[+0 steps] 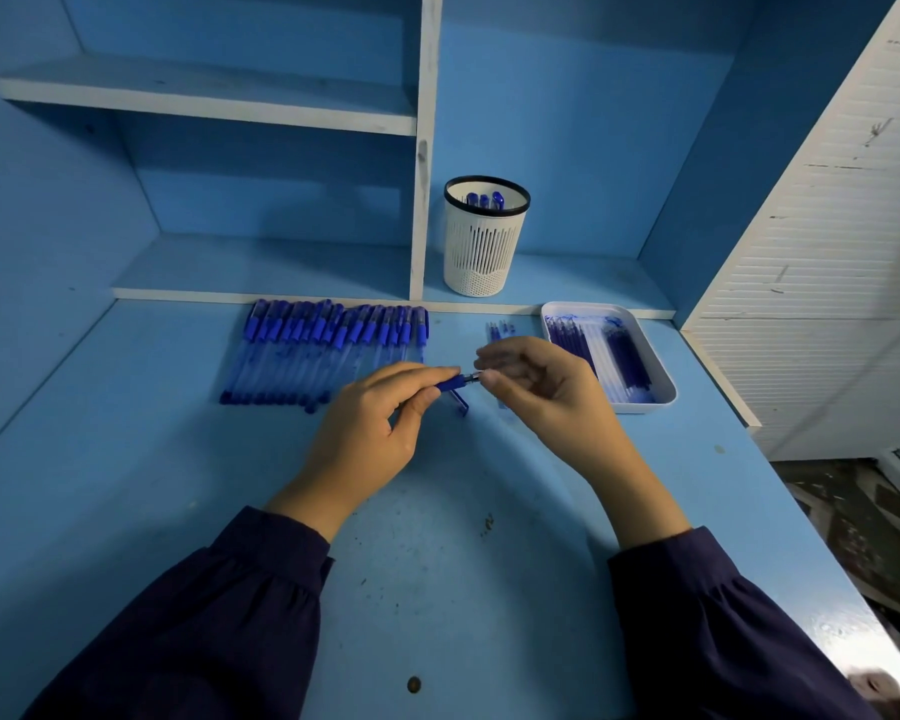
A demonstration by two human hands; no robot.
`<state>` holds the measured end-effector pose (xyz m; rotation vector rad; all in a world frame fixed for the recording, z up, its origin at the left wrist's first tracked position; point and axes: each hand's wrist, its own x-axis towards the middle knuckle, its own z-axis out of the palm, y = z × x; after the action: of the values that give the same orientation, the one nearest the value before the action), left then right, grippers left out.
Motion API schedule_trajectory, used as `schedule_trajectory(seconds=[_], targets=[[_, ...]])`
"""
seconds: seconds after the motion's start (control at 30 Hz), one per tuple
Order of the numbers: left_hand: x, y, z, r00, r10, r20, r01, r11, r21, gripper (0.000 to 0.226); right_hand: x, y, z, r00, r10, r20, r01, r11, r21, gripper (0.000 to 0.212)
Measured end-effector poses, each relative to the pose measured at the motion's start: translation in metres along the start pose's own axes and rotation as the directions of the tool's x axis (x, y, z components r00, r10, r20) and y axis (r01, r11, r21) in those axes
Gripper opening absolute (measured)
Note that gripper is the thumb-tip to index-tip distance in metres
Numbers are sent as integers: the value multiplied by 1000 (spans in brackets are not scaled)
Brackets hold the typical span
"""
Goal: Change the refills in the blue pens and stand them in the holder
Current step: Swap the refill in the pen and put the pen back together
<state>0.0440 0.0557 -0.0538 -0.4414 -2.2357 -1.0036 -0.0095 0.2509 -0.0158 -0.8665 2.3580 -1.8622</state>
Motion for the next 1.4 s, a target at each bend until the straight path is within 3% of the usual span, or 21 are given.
schedule_trajectory(seconds=[0.43, 0.57, 0.7, 0.83, 0.97, 1.1, 1.4], targets=[[-1, -1, -1, 1000, -2, 3, 2, 1000, 8, 26, -1, 0, 3, 1000, -18, 21, 21, 991, -130, 6], [-2, 0, -1, 1000, -3, 7, 3, 1000, 13, 27, 0, -2, 3, 1000, -4, 27, 6, 999, -40, 17], [-2, 0, -1, 1000, -6, 12, 5, 1000, 27, 26, 0, 0, 3, 999, -10, 30, 13, 994, -107, 7], [-2, 0, -1, 1000, -4, -3, 4, 1000, 28, 26, 0, 0, 3, 999, -3, 33, 4, 999, -35, 16], [-2, 1, -2, 1000, -7, -6, 7, 1000, 29, 26, 0, 2, 3, 999, 7, 34, -4, 995, -97, 8], [-2, -1, -1, 1000, -7, -9, 7, 1000, 30, 26, 0, 1, 5, 1000, 1, 28, 0, 999, -39, 14], [-2, 1, 0, 1000, 1, -16, -1, 1000, 7, 27, 0, 2, 6, 1000, -6, -12, 4, 993, -119, 10]])
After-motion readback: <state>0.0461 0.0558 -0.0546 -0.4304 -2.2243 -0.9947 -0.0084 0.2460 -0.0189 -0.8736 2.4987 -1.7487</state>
